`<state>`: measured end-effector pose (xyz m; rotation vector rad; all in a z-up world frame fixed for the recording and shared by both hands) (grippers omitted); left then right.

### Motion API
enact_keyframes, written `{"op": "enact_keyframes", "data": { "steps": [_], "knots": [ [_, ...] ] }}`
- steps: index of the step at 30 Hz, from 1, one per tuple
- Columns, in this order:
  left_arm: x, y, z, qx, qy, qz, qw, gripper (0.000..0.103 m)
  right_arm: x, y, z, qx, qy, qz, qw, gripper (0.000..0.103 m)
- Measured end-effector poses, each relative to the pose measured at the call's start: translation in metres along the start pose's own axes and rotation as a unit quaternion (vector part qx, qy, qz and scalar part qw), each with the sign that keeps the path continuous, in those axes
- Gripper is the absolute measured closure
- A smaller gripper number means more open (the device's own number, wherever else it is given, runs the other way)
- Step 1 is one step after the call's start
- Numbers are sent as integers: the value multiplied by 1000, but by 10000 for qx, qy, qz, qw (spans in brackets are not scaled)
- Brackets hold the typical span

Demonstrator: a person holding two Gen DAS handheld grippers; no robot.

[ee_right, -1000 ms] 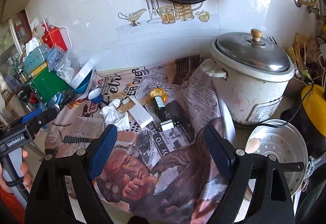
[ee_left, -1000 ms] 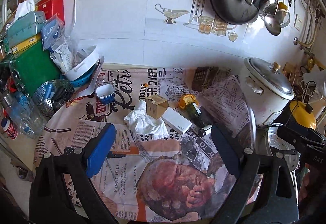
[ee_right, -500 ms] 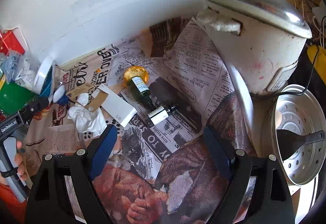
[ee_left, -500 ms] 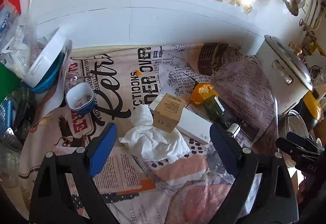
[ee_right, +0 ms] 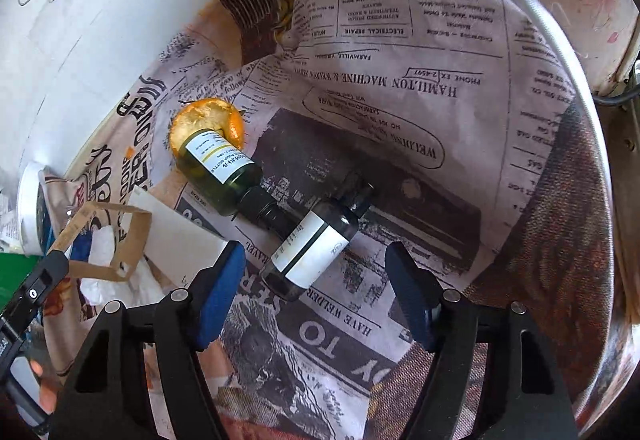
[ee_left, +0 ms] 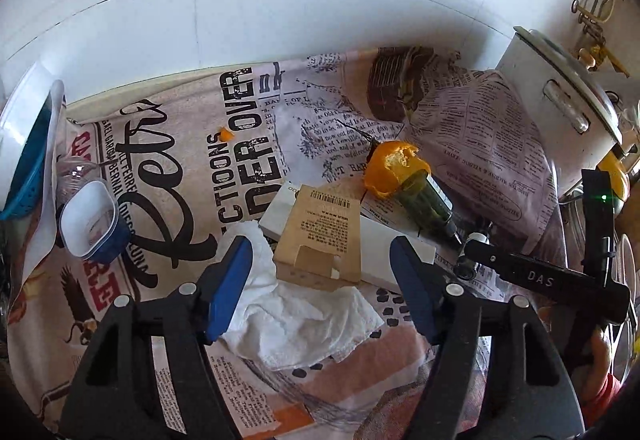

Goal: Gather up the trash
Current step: 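Grasp the clear glass bottle with the right gripper while the left grasps the cardboard box, then carry the bottle and cardboard box down toward the floor bin with both grippers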

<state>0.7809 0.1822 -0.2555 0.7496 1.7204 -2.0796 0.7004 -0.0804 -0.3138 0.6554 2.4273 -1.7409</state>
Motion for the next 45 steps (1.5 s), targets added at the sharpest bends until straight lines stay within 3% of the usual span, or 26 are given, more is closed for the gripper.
{"op": "enact_keyframes", "data": {
  "steps": [6,9,11,15,19,28,36,45],
  "knots": [
    [-2,11,8,120,141,-82,9998,48,-5,12,-5,132,-111,-42,9998,38],
    [1,13,12,47,122,-129,9998,59,-5,15,-7,255,-282,-41,9993,47],
    [4,13,13,-19,74,-141,9999,61,-4,16,-10,420,-479,-16,9980,55],
    [9,10,16,-228,125,-147,9996,62,-2,15,-7,432,-682,-52,9967,59],
    [13,0,18,-324,122,-134,9993,62,2,8,2,363,-763,-184,9963,75],
    [12,-44,31,-392,-158,252,9988,62,19,-25,24,121,-952,-194,9952,77],
    [11,-84,67,-530,-342,635,9960,62,16,-88,35,-361,-1217,309,9914,77],
    [29,-145,131,-851,-526,1232,9873,62,15,-152,52,-944,-1745,703,9776,77]
  ]
}}
Point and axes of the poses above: each gripper's, at about its wrist camera, not at the fingertips, and y roughly the way its jaws point, z to its right, x to its underside, the point moved 2 cm from there along y, roughly the way its jaws point, and after that the axes turned 4 degrees about y, right-handed, at the moved point
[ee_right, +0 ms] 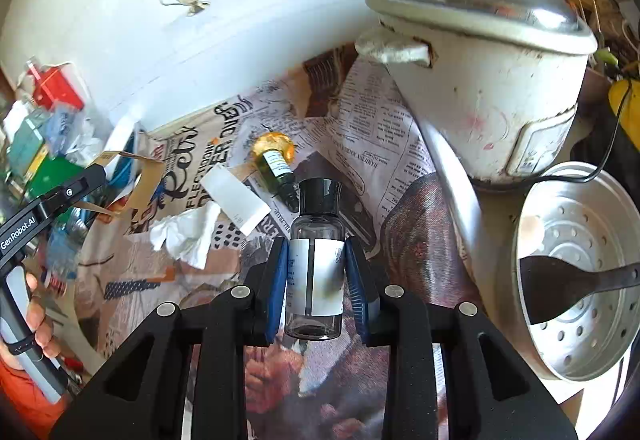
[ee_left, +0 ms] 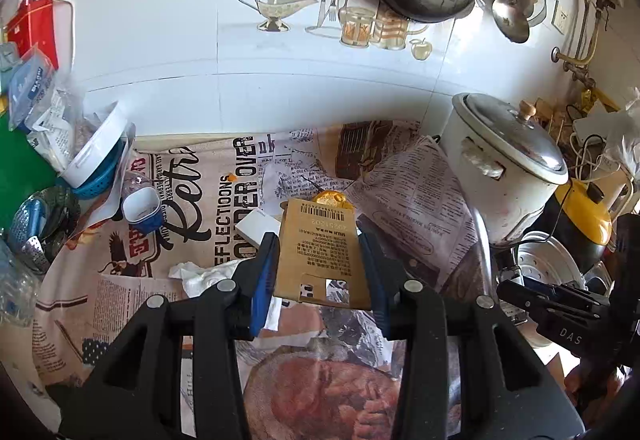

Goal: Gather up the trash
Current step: 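Carry the bottle and cardboard box down toward the floor bin with both grippers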

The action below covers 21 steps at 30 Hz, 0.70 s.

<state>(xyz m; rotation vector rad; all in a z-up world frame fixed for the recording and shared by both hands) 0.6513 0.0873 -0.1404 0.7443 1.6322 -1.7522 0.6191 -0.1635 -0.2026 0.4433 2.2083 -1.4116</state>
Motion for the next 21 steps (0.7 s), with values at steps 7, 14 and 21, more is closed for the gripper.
{"op": "enact_keyframes", "data": {
  "steps": [7,14,21],
  "knots": [
    [31,-44,27,-245,-342,84,9991,62,9,-31,2,-310,-327,71,9990,77],
    [61,-79,35,-176,-337,71,9993,62,37,-61,-10,-453,-368,178,9981,77],
    [104,-120,22,98,-306,97,9994,62,84,-84,-30,-309,-329,239,9987,77]
  ]
}}
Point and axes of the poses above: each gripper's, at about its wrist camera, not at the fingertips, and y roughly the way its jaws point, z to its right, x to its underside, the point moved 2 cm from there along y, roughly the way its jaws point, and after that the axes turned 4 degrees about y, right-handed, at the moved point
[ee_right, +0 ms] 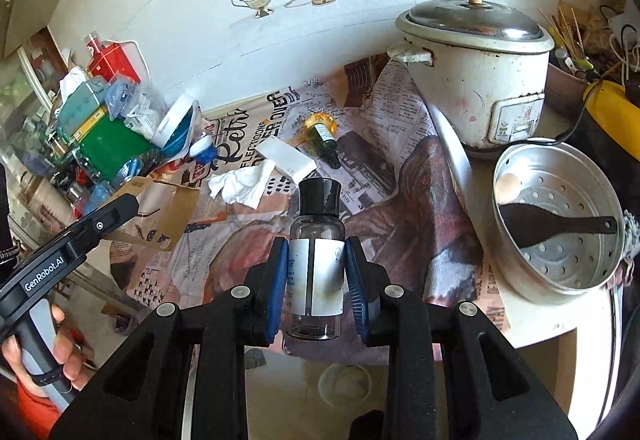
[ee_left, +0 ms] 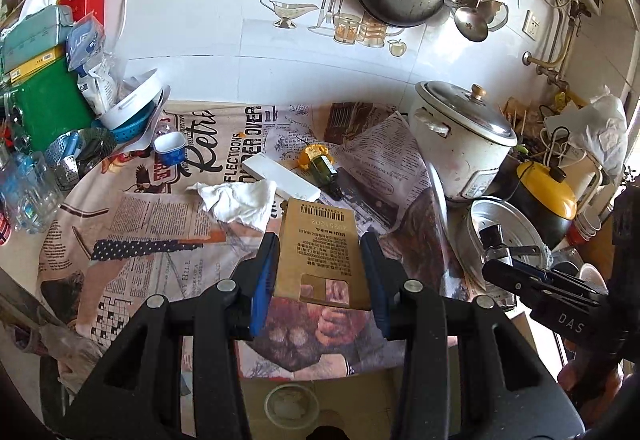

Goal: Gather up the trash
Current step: 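Carry the bottle and cardboard box down toward the floor bin with both grippers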

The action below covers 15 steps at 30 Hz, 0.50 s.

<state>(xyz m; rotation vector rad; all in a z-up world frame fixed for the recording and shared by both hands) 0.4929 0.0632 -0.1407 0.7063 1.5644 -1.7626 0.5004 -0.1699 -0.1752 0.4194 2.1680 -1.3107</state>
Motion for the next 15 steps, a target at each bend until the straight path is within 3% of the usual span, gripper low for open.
{"op": "enact_keyframes", "data": {
  "steps": [9,15],
  "knots": [
    [77,-74,-22,-102,175,-149,9997,62,87,-30,-48,-1,179,-57,9998,77],
    [114,-102,-21,-32,359,-386,9986,62,130,-49,-72,-3,252,-121,9996,77]
  ]
}}
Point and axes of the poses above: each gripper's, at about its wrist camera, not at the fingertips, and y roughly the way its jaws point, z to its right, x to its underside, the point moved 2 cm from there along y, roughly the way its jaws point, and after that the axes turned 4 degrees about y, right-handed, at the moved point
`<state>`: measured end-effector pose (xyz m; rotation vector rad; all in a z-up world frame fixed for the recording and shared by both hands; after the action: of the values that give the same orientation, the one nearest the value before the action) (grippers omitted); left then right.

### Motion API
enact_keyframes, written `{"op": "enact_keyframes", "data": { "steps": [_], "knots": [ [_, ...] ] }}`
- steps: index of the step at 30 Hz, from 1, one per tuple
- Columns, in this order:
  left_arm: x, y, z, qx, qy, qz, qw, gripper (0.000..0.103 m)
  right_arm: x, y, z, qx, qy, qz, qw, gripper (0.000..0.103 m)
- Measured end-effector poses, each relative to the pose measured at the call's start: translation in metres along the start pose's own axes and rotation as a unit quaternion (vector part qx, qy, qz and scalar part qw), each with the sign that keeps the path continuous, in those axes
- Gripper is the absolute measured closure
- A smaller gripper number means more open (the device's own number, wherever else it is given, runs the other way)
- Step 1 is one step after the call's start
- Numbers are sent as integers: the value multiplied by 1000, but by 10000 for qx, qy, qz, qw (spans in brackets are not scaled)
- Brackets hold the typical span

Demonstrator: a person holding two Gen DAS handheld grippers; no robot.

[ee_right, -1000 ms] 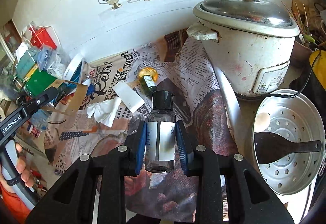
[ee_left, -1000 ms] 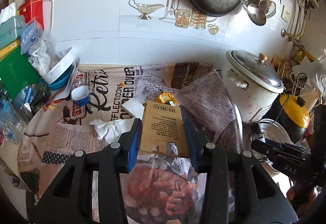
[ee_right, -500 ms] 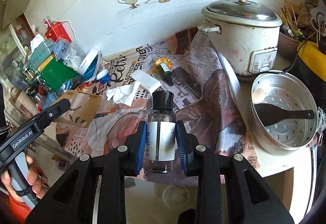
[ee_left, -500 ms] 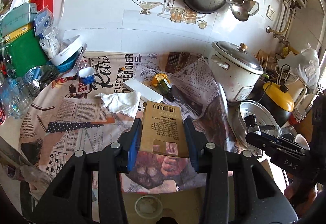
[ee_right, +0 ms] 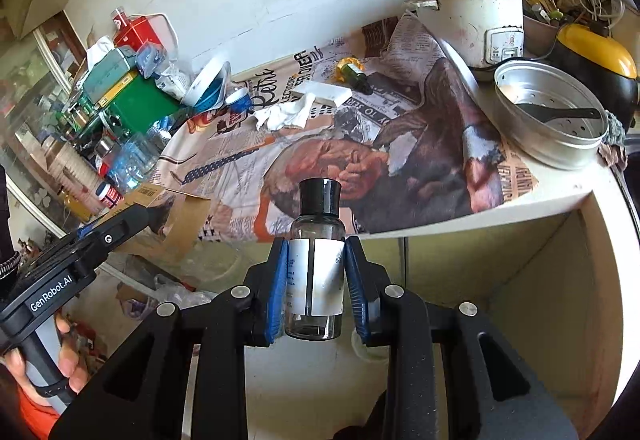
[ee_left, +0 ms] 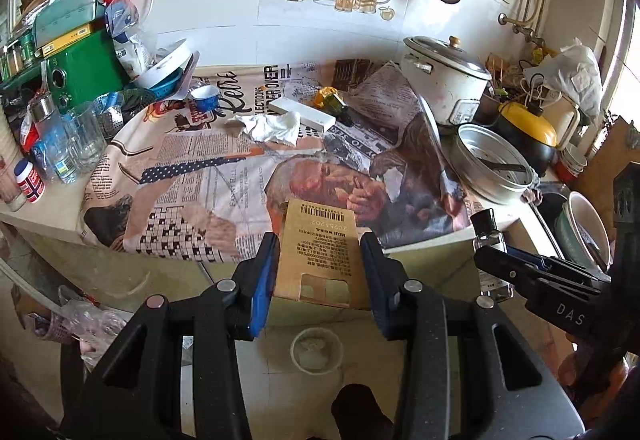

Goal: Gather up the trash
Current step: 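Carry the bottle and cardboard box down toward the floor bin with both grippers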

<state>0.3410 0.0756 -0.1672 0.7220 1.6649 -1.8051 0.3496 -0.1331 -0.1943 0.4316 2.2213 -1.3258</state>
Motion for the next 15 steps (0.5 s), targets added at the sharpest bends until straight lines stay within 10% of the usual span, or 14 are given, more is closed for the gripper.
{"op": "enact_keyframes", "data": {
  "steps": [15],
  "knots": [
    [78,78,28,61,-367,-1012,9942,62,38,42,40,103,-245,-637,9976,77]
  ]
}}
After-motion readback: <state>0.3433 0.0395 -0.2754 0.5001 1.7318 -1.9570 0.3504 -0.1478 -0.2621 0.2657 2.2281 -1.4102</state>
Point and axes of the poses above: each gripper's, at about its wrist camera, not at the fingertips, and y roughly the way its jaws point, z to its right, x to its underside, the point moved 2 cm from there along y, roughly the way its jaws point, and after that the axes turned 4 degrees about y, right-handed, at the moved point
